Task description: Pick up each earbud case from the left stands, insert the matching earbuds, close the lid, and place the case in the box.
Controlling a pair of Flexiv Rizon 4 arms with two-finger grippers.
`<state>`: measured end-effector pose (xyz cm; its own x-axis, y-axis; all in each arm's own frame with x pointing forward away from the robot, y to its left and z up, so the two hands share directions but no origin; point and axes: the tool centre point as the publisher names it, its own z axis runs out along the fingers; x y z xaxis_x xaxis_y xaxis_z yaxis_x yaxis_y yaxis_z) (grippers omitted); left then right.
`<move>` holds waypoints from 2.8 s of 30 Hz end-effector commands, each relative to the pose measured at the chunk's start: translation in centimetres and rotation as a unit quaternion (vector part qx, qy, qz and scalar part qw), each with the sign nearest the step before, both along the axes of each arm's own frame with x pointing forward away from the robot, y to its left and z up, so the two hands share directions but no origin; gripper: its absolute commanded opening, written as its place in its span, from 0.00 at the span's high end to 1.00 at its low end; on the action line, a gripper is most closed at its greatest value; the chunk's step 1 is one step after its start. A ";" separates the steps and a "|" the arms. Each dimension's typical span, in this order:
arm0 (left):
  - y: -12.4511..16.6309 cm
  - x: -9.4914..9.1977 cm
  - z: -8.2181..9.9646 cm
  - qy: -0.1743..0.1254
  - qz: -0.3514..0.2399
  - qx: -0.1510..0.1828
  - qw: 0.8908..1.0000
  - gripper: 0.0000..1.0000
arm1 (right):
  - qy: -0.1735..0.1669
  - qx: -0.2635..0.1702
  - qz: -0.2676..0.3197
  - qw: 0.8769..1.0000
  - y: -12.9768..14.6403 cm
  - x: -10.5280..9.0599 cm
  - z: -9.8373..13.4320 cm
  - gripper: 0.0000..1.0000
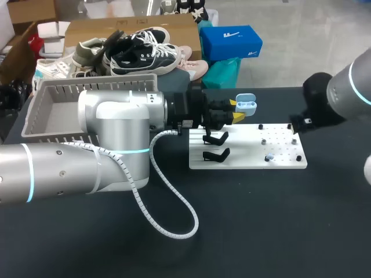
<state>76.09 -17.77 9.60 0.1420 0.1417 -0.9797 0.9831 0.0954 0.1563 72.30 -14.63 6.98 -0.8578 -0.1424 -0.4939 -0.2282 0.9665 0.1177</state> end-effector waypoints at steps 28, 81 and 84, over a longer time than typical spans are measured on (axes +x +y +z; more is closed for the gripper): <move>0.0 0.1 -0.1 -0.001 -0.001 -0.002 1.000 1.00 | 0.095 0.006 -0.360 0.928 3.7 -4.1 6.5 1.00; 0.0 0.1 -0.1 -0.001 -0.001 -0.002 1.000 1.00 | 0.066 0.029 -0.411 0.909 12.0 2.4 8.7 1.00; 0.0 0.1 -0.1 -0.001 -0.001 -0.002 1.000 1.00 | 0.067 0.029 -0.412 0.908 11.9 2.4 8.6 1.00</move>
<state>76.09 -17.77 9.59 0.1421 0.1416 -0.9797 0.9831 0.0954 0.1564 74.71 -2.80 15.64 -0.7158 0.5967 -0.3627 0.5875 0.7954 0.1490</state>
